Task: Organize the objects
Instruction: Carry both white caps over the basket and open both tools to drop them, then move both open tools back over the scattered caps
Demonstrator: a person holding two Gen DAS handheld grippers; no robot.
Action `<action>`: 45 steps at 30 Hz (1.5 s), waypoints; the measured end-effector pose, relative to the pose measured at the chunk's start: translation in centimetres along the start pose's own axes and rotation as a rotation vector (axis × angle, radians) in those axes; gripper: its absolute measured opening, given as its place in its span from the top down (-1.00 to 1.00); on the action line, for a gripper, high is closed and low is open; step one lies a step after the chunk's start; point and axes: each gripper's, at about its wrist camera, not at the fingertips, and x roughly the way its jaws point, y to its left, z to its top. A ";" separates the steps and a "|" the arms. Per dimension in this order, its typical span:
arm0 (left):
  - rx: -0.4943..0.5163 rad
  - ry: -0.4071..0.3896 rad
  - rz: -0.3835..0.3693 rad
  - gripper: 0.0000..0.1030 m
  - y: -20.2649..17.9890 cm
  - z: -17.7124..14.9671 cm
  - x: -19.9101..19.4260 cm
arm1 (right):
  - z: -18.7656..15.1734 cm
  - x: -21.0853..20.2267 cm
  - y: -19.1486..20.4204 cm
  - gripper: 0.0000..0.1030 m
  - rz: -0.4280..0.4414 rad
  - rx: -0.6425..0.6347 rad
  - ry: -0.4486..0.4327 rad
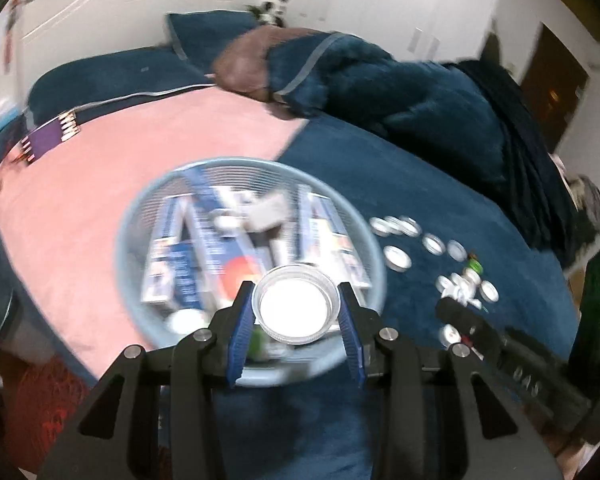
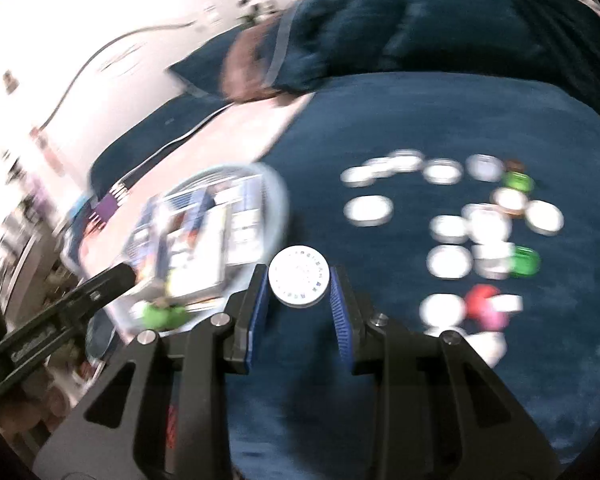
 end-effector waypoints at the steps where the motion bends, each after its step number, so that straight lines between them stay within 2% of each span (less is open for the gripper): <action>1: -0.026 -0.003 0.007 0.19 1.0 0.0 -0.2 | 0.0 0.4 1.0 0.40 0.020 -0.019 0.010; 6: -0.132 -0.010 0.038 0.19 5.5 0.0 -0.1 | -0.4 3.1 5.2 0.39 0.120 -0.080 0.072; 8: -0.152 -0.011 0.043 0.14 6.8 -0.1 0.1 | -0.5 4.2 5.7 0.38 0.193 -0.065 0.108; 9: -0.158 0.002 0.046 0.03 7.3 0.0 0.3 | -0.5 4.7 5.6 0.38 0.231 -0.037 0.127; 11: -0.162 0.000 0.050 -0.77 7.6 -0.3 0.3 | -0.4 5.0 5.1 0.29 0.250 0.012 0.135; 12: -0.160 -0.017 0.050 -0.86 7.7 -0.5 -0.2 | -0.3 4.8 4.9 0.19 0.249 0.026 0.127; 13: -0.155 -0.032 0.056 -0.93 7.7 -0.6 -0.5 | -0.2 4.4 4.6 -0.08 0.230 0.029 0.113; 14: -0.150 -0.040 0.063 -0.96 7.7 -0.7 -0.7 | -0.2 4.0 4.3 -0.30 0.211 0.029 0.098; 15: -0.143 -0.040 0.078 -0.98 7.7 -0.7 -0.8 | 0.0 3.3 3.7 -0.40 0.188 0.035 0.071; 17: -0.141 -0.032 0.107 -0.98 7.6 -0.7 -0.8 | 0.1 2.6 2.9 -0.75 0.159 0.050 0.049; 20: -0.134 -0.027 0.130 -0.99 7.4 -0.7 -0.8 | 0.5 1.9 1.7 -0.92 0.074 0.040 0.042; 22: -0.105 -0.033 0.159 -0.99 6.9 -0.8 -1.0 | 0.6 1.7 1.0 -0.98 -0.033 -0.007 0.044; 24: -0.086 -0.038 0.175 -0.99 6.8 -0.9 -1.2 | 0.7 1.5 0.2 -0.99 -0.124 -0.041 0.039; 26: -0.067 -0.038 0.186 -0.99 6.4 -1.0 -1.2 | 0.7 1.5 -0.4 -0.99 -0.172 -0.047 0.039; 36: 0.021 -0.027 0.187 -0.99 3.8 -1.6 -0.9 | 0.6 0.5 -2.7 -0.99 -0.209 0.023 0.049; 45: 0.049 -0.021 0.168 -0.99 2.2 -1.5 -0.5 | 0.4 -0.8 -4.6 -0.99 -0.238 0.051 0.043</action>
